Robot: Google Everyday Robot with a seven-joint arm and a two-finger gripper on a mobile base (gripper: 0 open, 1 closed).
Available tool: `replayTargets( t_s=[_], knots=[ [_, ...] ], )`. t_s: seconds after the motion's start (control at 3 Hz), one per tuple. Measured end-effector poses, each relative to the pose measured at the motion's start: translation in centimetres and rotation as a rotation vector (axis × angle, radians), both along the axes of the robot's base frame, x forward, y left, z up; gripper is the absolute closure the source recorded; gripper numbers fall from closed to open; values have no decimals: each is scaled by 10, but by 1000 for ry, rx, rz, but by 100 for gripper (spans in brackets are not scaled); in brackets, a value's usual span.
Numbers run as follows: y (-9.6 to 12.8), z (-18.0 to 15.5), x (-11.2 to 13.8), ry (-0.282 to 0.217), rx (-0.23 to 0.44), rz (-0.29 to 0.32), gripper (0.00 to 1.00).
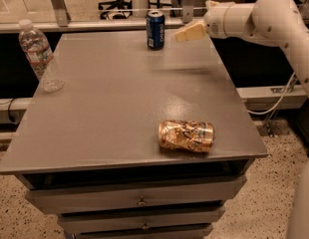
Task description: Move pepsi can near water bottle
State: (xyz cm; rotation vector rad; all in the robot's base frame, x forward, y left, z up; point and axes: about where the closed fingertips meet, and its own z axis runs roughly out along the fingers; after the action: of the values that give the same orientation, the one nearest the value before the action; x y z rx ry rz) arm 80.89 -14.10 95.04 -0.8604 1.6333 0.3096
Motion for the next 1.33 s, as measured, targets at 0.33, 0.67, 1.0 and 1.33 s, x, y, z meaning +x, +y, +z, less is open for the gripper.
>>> replayTargets(
  t_s=[0.33, 0.67, 1.0, 1.33],
  knots=[
    [24, -5, 20, 52, 5, -4, 0],
    [44, -20, 37, 125, 8, -22, 0],
    [68, -33, 52, 178, 38, -24, 0],
    [88, -38, 60, 202, 59, -10, 0]
  ],
)
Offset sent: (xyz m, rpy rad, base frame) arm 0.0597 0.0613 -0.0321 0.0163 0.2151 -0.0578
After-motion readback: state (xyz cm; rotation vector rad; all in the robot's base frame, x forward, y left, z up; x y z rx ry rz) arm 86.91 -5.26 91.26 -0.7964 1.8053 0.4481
